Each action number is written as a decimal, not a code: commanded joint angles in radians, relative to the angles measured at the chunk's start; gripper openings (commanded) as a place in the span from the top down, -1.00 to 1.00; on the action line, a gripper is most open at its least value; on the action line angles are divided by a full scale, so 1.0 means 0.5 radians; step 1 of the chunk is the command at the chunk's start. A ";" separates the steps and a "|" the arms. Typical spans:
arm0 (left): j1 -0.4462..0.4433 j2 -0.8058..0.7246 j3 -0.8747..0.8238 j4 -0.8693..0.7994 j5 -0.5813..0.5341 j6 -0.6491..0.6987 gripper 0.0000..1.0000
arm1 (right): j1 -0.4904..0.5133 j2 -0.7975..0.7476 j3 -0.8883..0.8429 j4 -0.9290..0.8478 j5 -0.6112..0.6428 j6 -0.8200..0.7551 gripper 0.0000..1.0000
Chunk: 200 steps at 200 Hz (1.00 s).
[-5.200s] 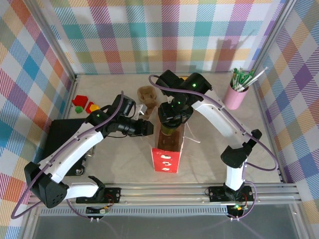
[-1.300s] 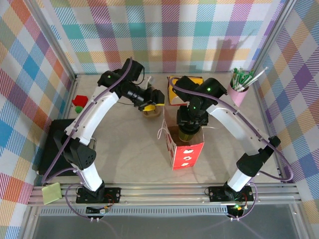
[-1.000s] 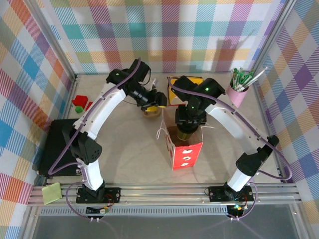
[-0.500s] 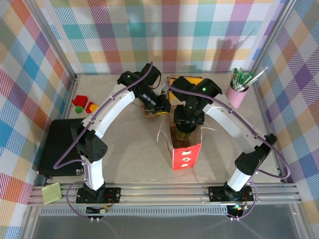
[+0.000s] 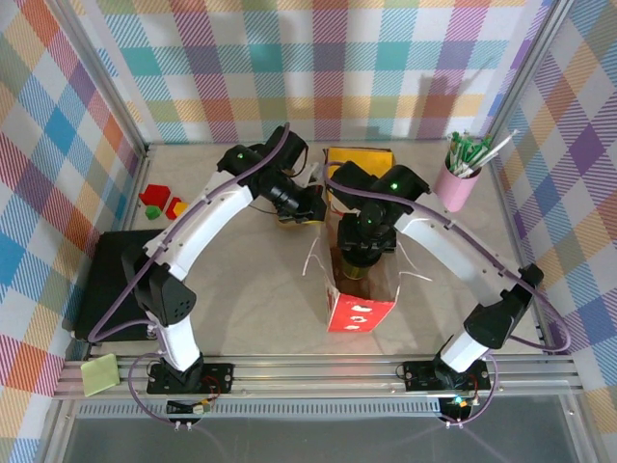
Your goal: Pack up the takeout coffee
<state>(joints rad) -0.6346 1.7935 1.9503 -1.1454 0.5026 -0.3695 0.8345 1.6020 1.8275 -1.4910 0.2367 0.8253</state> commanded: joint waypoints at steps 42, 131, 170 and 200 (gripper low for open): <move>-0.014 -0.219 -0.182 0.162 -0.037 0.015 0.99 | 0.111 -0.031 0.038 0.001 0.172 0.093 -0.12; 0.005 -0.371 -0.360 0.291 0.031 0.000 0.98 | 0.206 -0.115 0.006 0.122 0.314 0.057 -0.11; 0.023 -0.366 -0.373 0.235 0.065 0.051 0.96 | 0.209 -0.115 -0.031 0.205 0.364 0.067 -0.11; 0.050 -0.348 -0.393 0.243 0.087 0.049 0.94 | 0.209 -0.118 -0.116 0.302 0.388 0.079 -0.11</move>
<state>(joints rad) -0.6243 1.6318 1.7641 -1.0187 0.5064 -0.3683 0.9310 1.5585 1.8038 -1.3823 0.3954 0.8528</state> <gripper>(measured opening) 0.050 0.639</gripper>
